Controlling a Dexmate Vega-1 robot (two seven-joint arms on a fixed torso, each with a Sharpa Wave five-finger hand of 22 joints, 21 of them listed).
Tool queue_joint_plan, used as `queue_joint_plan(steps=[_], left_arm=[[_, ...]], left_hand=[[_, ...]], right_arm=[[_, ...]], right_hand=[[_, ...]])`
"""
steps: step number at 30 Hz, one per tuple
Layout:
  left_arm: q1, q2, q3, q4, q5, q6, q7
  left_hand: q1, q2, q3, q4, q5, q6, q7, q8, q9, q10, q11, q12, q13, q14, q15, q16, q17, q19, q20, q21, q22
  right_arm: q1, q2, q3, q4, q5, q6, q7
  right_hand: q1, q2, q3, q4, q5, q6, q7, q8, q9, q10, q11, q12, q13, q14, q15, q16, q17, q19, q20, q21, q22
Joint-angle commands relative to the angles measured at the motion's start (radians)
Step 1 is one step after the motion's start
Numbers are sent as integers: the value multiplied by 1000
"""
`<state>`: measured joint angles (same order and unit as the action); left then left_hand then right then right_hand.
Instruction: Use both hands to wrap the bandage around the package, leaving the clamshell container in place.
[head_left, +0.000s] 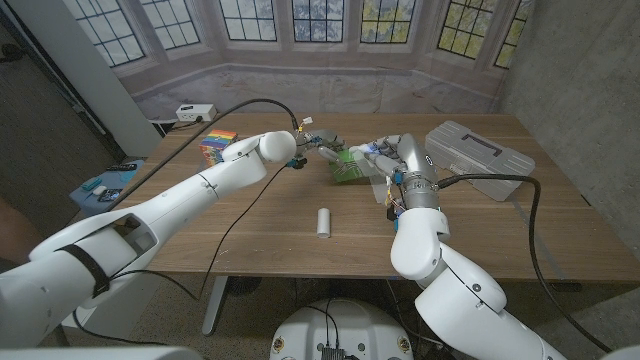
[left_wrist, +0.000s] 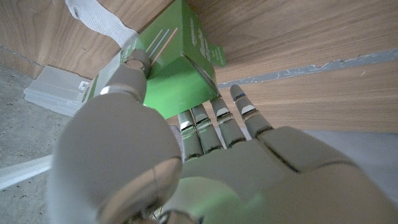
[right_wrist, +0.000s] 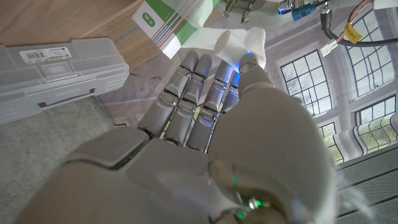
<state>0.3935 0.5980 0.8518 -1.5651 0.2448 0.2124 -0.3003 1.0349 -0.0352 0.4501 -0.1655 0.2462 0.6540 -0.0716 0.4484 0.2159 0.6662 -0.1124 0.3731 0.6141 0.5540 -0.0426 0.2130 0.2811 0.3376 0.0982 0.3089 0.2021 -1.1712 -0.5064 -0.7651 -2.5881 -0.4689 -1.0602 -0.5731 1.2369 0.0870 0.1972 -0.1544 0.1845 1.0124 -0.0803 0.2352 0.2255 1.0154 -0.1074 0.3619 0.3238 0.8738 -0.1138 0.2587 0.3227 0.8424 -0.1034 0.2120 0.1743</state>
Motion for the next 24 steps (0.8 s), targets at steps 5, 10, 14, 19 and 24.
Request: queue_joint_plan(steps=[5,10,14,19,24], left_arm=[[-2,17,-10,-6,-5,3,8],[-3,23,-15,-11,-7,-6,8],[-7,27,-18,-9,-7,-16,6],[-12,31,-21,-9,-6,-23,3],[-15,33,-23,-9,-6,-29,-2]], left_hand=[[-75,86,7,9,5,92,79,120,17,-1,0,7,1,3,2,7,2,3,8,5,2],[-76,84,6,9,5,92,80,120,18,0,-2,8,1,3,1,7,2,3,8,5,2],[-77,84,6,9,6,92,78,119,19,-2,1,7,1,4,1,7,1,3,8,5,2],[-77,85,4,10,5,93,76,119,18,-3,4,7,2,3,1,8,3,2,9,5,2],[-75,84,4,9,6,93,80,118,18,0,2,8,2,2,2,7,2,3,8,6,2]], right_arm=[[-19,-20,-21,-37,79,-72,-27],[-20,-27,-32,-46,97,-101,-42],[-27,-24,-32,-49,113,-121,-62],[-34,-18,-34,-52,130,-145,-92],[-35,-25,-36,-56,149,-170,-110]], right_hand=[[-2,6,0,-1,7,7,3,-1,2,2,4,-2,1,8,-112,-4,2,5,-1,3,4],[-2,5,0,-1,7,7,3,-2,2,1,3,-3,1,9,-112,-4,2,5,0,3,4],[-1,5,0,-2,7,8,2,-2,2,1,3,-3,1,9,-113,-5,2,5,0,3,4],[0,4,0,-2,6,9,-1,-1,2,2,2,-3,0,8,-112,-6,1,5,-1,2,4],[1,3,1,-3,6,9,1,-2,1,2,2,-3,0,9,-113,-6,2,4,-1,2,4]])
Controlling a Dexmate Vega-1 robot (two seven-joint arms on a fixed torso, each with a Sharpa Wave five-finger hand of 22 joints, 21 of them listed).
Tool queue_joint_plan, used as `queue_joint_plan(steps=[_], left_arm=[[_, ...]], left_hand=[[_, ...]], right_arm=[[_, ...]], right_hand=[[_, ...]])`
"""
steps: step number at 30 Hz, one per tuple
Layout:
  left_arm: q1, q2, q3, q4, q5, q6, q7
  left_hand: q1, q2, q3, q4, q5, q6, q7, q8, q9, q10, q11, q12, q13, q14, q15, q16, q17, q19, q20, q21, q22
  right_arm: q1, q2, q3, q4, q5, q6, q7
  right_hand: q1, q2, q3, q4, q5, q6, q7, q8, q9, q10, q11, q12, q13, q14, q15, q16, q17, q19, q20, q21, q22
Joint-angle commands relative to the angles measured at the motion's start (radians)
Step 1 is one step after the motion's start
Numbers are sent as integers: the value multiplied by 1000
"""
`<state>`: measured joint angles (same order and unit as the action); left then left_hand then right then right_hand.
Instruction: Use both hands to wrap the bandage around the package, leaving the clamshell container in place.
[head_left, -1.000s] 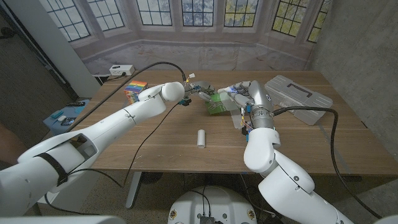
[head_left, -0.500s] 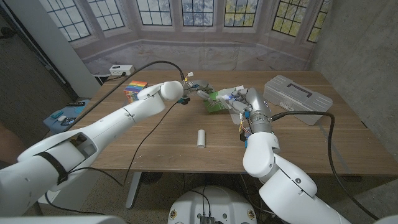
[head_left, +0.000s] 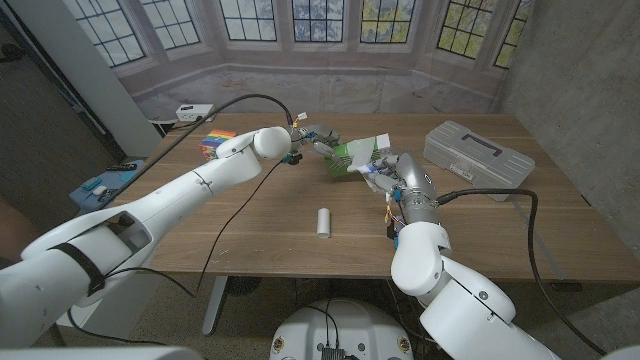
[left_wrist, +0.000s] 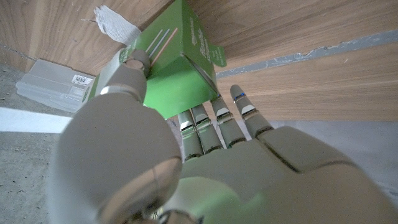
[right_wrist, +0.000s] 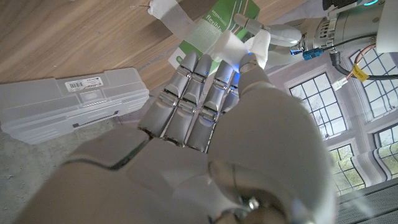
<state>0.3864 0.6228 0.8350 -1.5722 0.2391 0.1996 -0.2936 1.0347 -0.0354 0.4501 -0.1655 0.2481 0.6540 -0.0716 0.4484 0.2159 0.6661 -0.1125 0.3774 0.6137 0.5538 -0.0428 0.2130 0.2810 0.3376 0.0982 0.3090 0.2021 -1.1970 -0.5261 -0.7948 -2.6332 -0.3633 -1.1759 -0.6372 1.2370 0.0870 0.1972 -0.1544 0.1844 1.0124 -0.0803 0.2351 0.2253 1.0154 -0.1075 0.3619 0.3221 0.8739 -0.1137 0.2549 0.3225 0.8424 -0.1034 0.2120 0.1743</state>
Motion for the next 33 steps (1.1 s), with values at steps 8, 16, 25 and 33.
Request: queue_joint_plan(steps=[8,16,25,33], left_arm=[[-10,6,-10,1,-4,-29,-12],[-1,9,-17,-17,-8,-20,-12],[8,18,-25,-40,-13,1,-12],[6,21,-25,-52,-8,14,-12]], left_hand=[[-77,84,4,9,4,95,77,119,18,-2,4,3,2,3,2,7,2,2,8,6,2],[-78,84,3,10,4,93,78,117,19,-2,3,4,2,3,3,7,2,2,8,6,2],[-77,85,3,10,4,93,79,116,18,3,2,5,1,3,4,7,3,2,8,6,2],[-78,85,4,10,4,93,78,116,19,-1,4,4,1,2,4,6,2,2,8,6,2]], right_arm=[[-25,-5,9,3,83,-52,-78],[-38,-14,42,37,131,-22,-90],[-37,-23,75,75,184,13,-88],[-33,-32,95,100,218,35,-90]], right_hand=[[2,3,1,-4,6,10,1,-2,2,2,2,-3,3,10,-114,-2,2,4,-2,2,4],[4,3,1,-5,6,10,1,-2,2,2,2,-4,3,11,-114,-3,2,5,-3,2,4],[5,1,1,-5,6,10,-2,-2,2,3,1,-3,4,12,-115,-3,2,6,-3,3,4],[7,1,1,-5,6,9,-1,-3,2,4,1,-4,4,14,-115,-3,2,7,-5,2,3]])
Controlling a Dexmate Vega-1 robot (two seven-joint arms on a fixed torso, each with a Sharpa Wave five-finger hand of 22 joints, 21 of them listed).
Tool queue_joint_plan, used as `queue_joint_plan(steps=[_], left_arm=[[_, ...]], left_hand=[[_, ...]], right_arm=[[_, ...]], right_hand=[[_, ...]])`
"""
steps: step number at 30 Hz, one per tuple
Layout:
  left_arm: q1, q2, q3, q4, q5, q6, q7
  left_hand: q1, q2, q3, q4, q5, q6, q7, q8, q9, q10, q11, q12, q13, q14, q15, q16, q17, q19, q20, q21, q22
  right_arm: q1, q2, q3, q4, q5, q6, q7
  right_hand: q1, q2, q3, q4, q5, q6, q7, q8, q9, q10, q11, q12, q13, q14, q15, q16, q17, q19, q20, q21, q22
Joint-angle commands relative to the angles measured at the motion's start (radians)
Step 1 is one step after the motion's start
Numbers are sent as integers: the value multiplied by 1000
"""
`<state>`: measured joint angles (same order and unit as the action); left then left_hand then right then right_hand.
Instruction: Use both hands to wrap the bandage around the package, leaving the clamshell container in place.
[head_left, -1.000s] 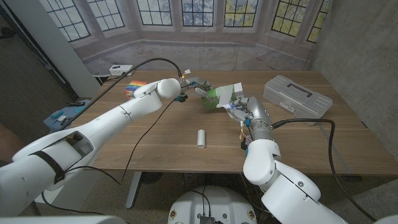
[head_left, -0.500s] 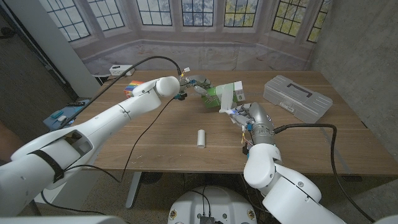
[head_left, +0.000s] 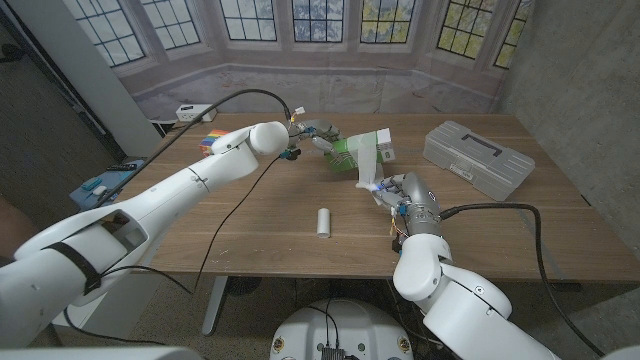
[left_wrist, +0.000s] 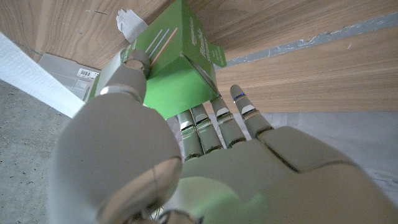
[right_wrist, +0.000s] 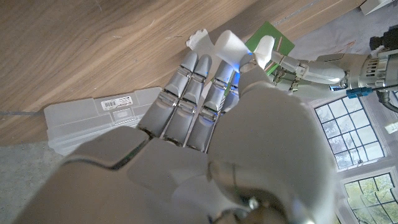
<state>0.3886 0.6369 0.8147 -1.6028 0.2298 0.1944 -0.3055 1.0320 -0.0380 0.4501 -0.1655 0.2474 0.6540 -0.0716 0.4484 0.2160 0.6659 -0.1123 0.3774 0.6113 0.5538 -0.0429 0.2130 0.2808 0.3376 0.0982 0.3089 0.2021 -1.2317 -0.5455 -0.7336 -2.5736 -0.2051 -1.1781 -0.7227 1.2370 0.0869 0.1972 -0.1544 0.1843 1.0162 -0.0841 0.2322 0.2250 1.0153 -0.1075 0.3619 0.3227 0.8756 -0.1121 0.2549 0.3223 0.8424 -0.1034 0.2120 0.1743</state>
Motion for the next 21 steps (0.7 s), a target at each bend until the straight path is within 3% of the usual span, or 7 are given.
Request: queue_joint_plan(steps=[1,21], left_arm=[[4,7,-5,-23,1,20,-1],[21,28,-15,-60,-10,29,-7]], left_hand=[[-76,88,3,10,5,93,78,116,19,-1,3,4,3,2,3,6,3,2,8,6,2],[-77,88,5,10,5,93,77,114,20,-3,7,3,2,2,2,5,1,1,7,6,2]], right_arm=[[4,-14,35,44,63,40,-4],[42,-48,37,89,111,87,9]], right_hand=[[7,1,2,-6,6,5,2,0,2,4,1,-3,3,12,-116,-3,2,7,-5,3,3],[11,1,2,-6,6,6,2,0,2,5,0,-4,4,13,-117,-4,3,7,-5,2,4]])
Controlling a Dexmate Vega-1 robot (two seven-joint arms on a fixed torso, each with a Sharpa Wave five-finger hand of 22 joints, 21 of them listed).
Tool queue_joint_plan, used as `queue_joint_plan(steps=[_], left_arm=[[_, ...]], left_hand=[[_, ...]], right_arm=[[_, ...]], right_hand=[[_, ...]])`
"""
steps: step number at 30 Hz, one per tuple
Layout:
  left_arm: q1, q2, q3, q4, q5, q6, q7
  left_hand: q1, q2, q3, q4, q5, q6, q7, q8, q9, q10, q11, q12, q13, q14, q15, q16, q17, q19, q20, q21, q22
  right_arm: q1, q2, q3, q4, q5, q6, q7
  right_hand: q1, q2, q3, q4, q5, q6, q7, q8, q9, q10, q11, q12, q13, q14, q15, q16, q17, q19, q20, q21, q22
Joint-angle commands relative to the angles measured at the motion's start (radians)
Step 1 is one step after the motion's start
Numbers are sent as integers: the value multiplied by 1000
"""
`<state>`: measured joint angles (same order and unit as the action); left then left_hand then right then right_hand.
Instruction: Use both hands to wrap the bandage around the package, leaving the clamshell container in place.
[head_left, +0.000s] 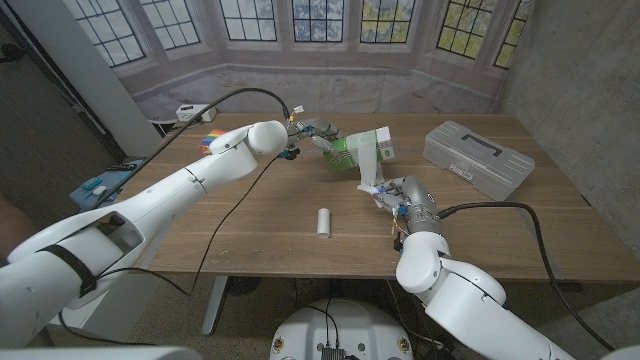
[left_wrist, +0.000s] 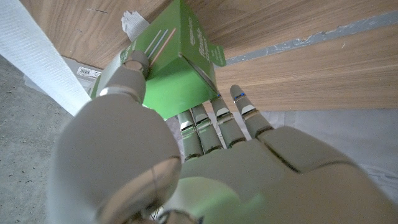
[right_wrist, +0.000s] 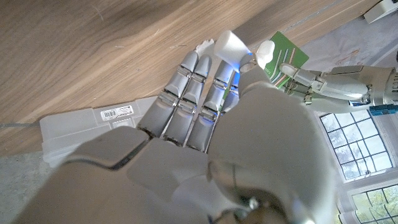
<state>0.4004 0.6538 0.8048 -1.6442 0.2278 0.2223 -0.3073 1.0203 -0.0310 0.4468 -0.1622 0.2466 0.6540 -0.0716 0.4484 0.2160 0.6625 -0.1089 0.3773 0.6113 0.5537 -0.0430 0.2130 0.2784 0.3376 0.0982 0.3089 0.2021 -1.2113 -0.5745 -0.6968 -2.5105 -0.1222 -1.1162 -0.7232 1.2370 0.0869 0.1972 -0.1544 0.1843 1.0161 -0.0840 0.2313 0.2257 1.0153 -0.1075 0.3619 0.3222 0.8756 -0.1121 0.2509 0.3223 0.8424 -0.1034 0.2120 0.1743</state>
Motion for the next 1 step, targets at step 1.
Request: queue_joint_plan(steps=[1], left_arm=[[11,13,-5,-21,-8,0,-6]], left_hand=[[-65,80,8,6,6,93,77,114,19,0,2,3,2,3,1,4,3,1,7,7,2]], right_arm=[[23,-20,0,28,29,28,10]], right_hand=[[10,1,2,-6,6,6,1,1,1,4,-1,-4,5,13,-117,0,3,7,-5,2,4]])
